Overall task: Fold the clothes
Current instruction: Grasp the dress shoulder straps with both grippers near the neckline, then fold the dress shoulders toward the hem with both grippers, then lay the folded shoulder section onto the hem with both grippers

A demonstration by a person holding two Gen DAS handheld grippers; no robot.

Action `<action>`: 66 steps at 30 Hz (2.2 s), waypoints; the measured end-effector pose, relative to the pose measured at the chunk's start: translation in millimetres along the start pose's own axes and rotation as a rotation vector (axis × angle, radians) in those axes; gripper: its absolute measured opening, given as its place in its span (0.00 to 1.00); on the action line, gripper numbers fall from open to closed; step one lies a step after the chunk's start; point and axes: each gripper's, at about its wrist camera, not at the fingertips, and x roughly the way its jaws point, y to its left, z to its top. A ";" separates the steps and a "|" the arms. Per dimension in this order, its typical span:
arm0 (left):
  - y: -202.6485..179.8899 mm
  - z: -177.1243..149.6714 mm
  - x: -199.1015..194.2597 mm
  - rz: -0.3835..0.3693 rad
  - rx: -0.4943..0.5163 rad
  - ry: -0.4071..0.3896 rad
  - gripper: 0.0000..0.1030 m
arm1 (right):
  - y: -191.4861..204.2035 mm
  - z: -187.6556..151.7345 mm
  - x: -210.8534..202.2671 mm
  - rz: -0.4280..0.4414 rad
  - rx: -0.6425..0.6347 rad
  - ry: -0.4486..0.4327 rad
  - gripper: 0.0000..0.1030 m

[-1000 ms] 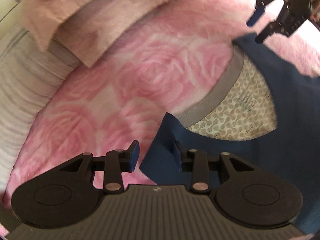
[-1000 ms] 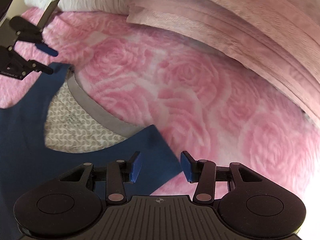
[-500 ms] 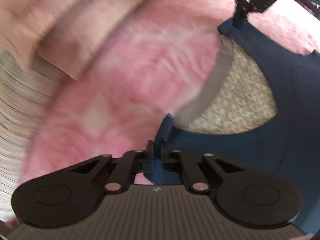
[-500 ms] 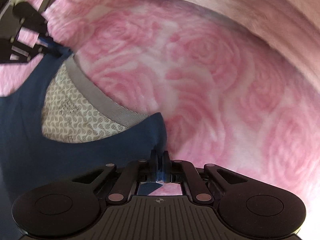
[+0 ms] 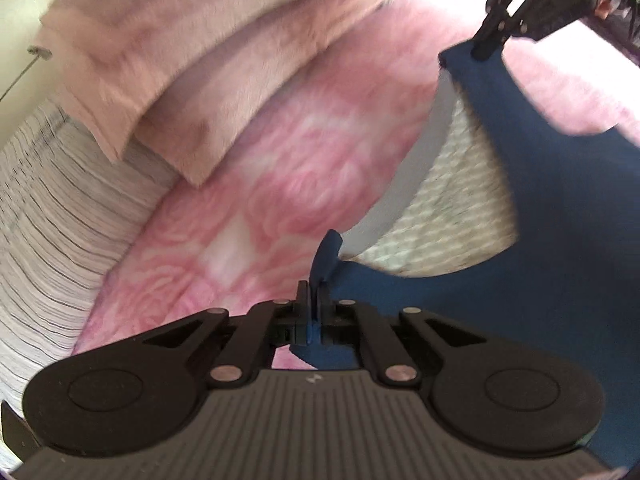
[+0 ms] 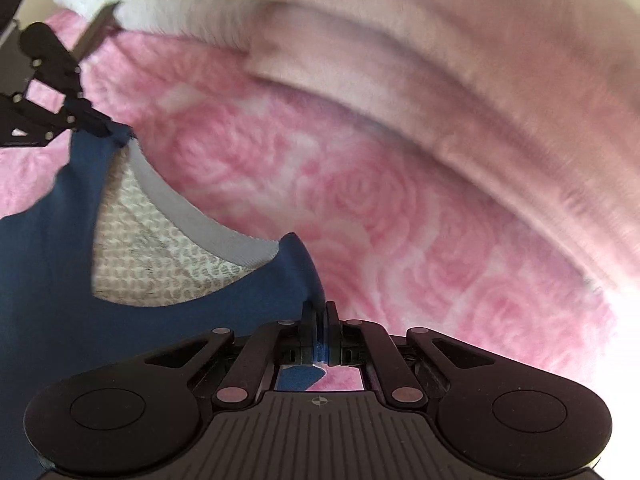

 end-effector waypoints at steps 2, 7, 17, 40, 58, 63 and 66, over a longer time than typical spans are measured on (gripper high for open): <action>-10.2 -1.3 -32.9 -0.019 -0.003 -0.043 0.01 | 13.7 -5.0 -26.0 -0.014 -0.042 -0.047 0.00; -63.1 -19.2 -131.9 -0.081 0.015 -0.094 0.01 | 64.7 -43.0 -111.0 0.005 -0.127 -0.127 0.00; -250.0 -107.1 -253.8 -0.198 0.140 0.009 0.01 | 216.9 -184.8 -236.2 0.085 -0.248 -0.057 0.00; -408.3 -246.3 -236.8 -0.017 0.362 -0.142 0.01 | 385.4 -352.6 -216.0 -0.084 -0.414 -0.008 0.00; -466.8 -297.4 -207.7 0.404 0.617 -0.254 0.28 | 451.5 -437.3 -163.3 -0.514 -0.615 -0.355 0.62; -467.9 -288.5 -205.8 0.390 0.719 -0.211 0.28 | 465.6 -435.6 -166.5 -0.517 -0.656 -0.347 0.72; -464.8 -281.8 -202.0 0.364 0.745 -0.181 0.28 | 464.5 -425.4 -167.1 -0.490 -0.664 -0.292 0.72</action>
